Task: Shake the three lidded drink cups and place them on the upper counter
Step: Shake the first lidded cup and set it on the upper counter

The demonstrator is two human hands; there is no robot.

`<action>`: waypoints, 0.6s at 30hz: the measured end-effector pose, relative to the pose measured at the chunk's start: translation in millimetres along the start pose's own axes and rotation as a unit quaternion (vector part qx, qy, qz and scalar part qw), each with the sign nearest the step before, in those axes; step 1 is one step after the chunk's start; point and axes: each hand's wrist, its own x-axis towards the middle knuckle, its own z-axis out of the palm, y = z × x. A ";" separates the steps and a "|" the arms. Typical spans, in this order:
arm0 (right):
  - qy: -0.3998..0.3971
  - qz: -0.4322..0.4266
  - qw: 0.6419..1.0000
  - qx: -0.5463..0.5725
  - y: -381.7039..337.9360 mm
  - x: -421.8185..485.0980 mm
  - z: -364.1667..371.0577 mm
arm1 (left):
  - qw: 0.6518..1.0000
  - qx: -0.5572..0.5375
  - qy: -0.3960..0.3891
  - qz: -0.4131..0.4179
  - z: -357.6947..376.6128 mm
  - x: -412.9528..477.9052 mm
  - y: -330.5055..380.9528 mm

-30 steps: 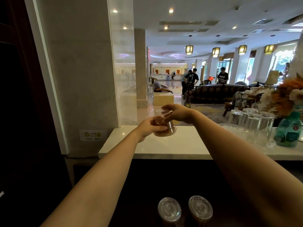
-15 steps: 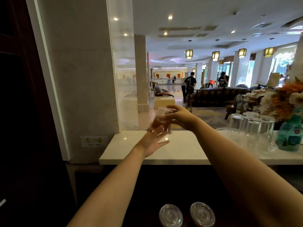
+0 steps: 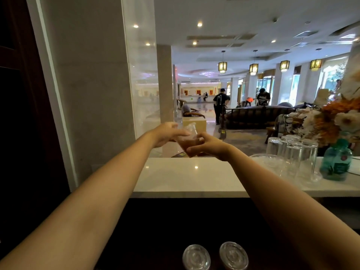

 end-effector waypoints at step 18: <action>0.060 -0.081 0.988 0.119 3.1 17.5 -18.3 | 0.993 -0.094 0.052 0.043 17.8 14.3 7.4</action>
